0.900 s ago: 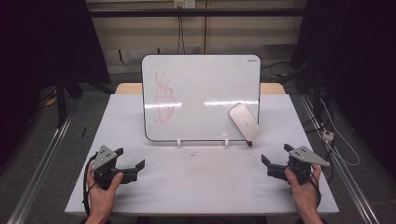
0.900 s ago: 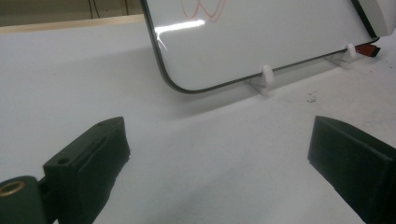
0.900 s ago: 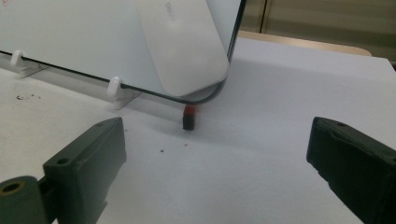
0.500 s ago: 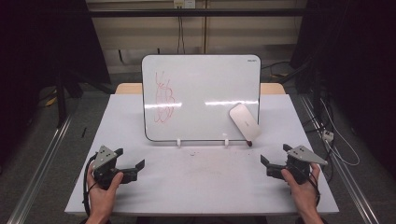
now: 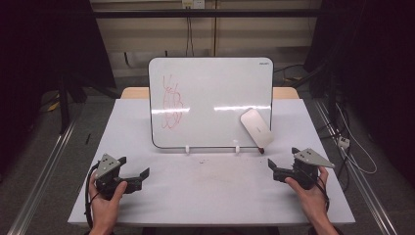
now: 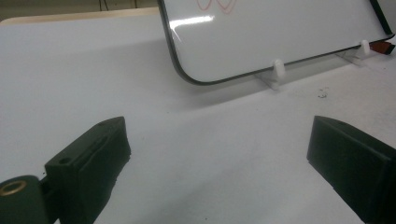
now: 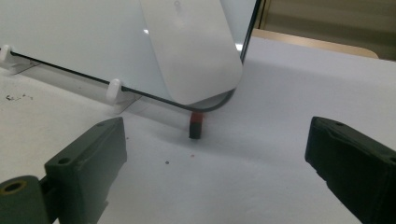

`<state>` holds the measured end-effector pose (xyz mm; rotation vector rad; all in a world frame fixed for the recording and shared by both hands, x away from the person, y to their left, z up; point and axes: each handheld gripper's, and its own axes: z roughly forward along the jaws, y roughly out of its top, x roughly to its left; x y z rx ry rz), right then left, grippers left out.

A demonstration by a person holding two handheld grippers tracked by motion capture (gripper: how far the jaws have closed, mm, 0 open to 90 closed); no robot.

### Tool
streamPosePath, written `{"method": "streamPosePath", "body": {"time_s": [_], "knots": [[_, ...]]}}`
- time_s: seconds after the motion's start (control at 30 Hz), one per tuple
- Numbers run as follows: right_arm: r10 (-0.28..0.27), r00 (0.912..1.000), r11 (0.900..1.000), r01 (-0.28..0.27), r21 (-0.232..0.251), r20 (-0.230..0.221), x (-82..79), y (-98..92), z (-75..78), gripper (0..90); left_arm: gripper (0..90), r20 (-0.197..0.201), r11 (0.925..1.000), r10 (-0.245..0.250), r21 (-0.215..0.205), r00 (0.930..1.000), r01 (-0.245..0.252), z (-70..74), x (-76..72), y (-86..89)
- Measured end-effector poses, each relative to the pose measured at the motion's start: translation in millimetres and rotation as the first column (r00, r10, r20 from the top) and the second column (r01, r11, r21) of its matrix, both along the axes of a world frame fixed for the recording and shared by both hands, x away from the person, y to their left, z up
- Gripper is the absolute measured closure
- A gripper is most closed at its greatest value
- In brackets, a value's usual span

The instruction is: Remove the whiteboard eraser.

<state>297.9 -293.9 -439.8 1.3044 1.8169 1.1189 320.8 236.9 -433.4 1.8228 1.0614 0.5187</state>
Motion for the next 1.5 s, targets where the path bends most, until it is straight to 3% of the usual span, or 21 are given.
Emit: {"method": "streamPosePath", "body": {"time_s": [0.13, 0.33, 0.4, 0.5, 0.7, 0.9, 0.97, 1.13, 1.23, 1.33, 1.5], "knots": [[0.011, 0.9999, 1.000, -0.011, -0.027, -0.005, 7.0, 5.8, 3.9, 4.3, 5.5, 0.003, 1.0000, 0.000, -0.006, 1.0000, 0.000, -0.2, 0.8, 0.2], [0.037, 0.9991, 0.996, -0.035, -0.076, 0.022, 13.9, 16.9, 13.6, 3.8, 5.5, 0.002, 0.9999, -0.002, -0.012, 1.0000, 0.002, 0.0, -0.3, 0.9], [0.051, 0.9984, 0.997, -0.049, -0.057, 0.026, 16.4, 18.7, 17.7, 3.5, 5.5, 0.006, 0.9999, -0.004, -0.009, 1.0000, 0.004, 0.5, -0.1, 1.0], [0.048, 0.9983, 0.996, -0.045, -0.077, 0.034, 19.3, 19.9, 22.6, 3.2, 5.5, 0.001, 0.9999, -0.004, -0.010, 1.0000, 0.004, 0.0, 0.5, 0.5], [0.065, 0.9979, 0.996, -0.065, -0.068, -0.003, 31.6, 21.4, 31.8, 2.8, 5.5, -0.004, 0.9999, -0.012, 0.000, 0.9999, 0.012, -0.7, 1.5, -0.4], [0.065, 0.9979, 0.993, -0.064, -0.100, 0.002, 44.7, 27.3, 39.3, 3.6, 5.5, -0.005, 0.9999, -0.013, 0.000, 0.9999, 0.013, -0.8, 1.8, -0.3], [0.065, 0.9979, 0.989, -0.065, -0.135, 0.001, 50.7, 33.3, 43.4, 3.9, 5.5, -0.006, 0.9999, -0.012, -0.003, 0.9999, 0.012, -0.8, 1.8, -0.5], [0.062, 0.9980, 0.986, -0.061, -0.156, 0.001, 61.0, 41.5, 49.8, 6.1, 5.5, -0.004, 0.9999, -0.010, 0.004, 0.9999, 0.010, -0.8, 3.0, -1.1], [0.059, 0.9982, 0.978, -0.059, -0.199, -0.002, 68.2, 46.8, 52.4, 9.8, 5.5, -0.009, 0.9999, -0.012, 0.000, 0.9999, 0.012, -1.8, 2.5, -1.5], [0.066, 0.9977, 0.973, -0.067, -0.220, -0.012, 75.1, 49.8, 52.6, 6.1, 5.5, -0.011, 0.9999, -0.013, 0.003, 0.9999, 0.013, -1.5, 2.5, -0.5], [0.075, 0.9970, 0.961, -0.077, -0.265, -0.020, 83.6, 55.2, 49.4, 8.1, 5.5, -0.009, 0.9997, -0.023, 0.004, 0.9997, 0.023, -1.4, 3.8, -2.2]]}}
